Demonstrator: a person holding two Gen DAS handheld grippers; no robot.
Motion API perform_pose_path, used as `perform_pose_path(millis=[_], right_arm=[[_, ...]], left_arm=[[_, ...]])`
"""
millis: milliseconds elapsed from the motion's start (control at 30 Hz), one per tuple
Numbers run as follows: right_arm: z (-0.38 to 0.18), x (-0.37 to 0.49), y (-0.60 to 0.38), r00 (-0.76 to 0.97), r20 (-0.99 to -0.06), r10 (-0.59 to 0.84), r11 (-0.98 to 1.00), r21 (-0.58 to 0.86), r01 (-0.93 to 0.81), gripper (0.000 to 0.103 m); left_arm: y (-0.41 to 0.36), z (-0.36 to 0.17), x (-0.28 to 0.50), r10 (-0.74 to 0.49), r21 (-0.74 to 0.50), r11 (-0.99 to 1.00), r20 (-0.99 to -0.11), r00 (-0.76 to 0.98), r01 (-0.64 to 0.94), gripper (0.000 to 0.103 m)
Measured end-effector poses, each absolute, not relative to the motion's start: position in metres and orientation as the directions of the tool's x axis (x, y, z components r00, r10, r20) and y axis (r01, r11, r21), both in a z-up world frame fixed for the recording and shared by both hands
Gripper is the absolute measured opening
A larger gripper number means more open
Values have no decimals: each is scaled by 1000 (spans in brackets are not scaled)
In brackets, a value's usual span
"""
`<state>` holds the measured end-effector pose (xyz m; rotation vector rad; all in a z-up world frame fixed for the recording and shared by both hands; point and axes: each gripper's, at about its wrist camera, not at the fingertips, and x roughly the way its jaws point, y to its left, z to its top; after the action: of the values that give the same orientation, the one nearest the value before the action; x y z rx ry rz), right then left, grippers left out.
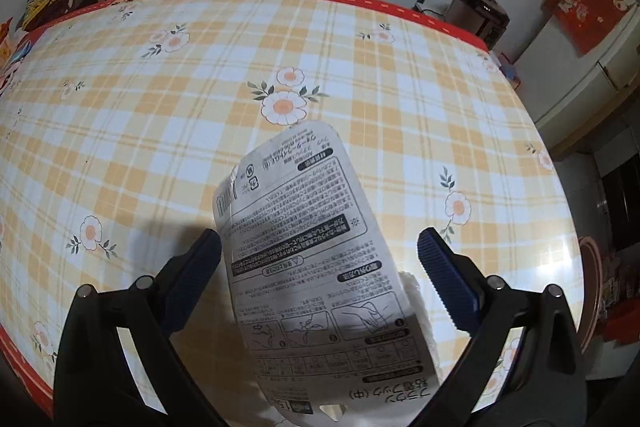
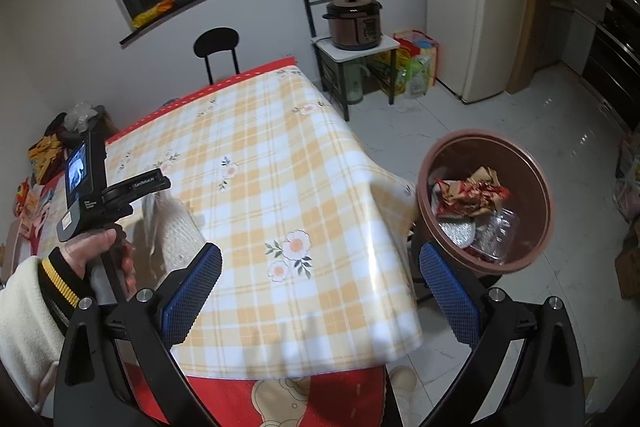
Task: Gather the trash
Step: 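Return the left tool to the table and grasp the printed paper card, then close the right tool on the bubble-wrap sleeve while the left tool holds the card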
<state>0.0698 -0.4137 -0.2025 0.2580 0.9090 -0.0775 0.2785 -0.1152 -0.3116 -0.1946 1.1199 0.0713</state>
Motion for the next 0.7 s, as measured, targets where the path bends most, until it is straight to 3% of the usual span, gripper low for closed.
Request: perform_pose_path(millis=[300,567,700], right_arm=[[-207,94,-384,604,-793,79,975,188,120,98],[-211,124,-327,588,-793,158,980,200,7,98],[-215,137,-300,576,-795,188,980,194,-51,98]], left_arm=[[-75,-308,266,-191,-262,957,-888,418,-121,92],[-22,-302,246,-333,-401,910,-856,396,-102,57],[6,-300,229,-347,-419,902,-849,399,-108,57]])
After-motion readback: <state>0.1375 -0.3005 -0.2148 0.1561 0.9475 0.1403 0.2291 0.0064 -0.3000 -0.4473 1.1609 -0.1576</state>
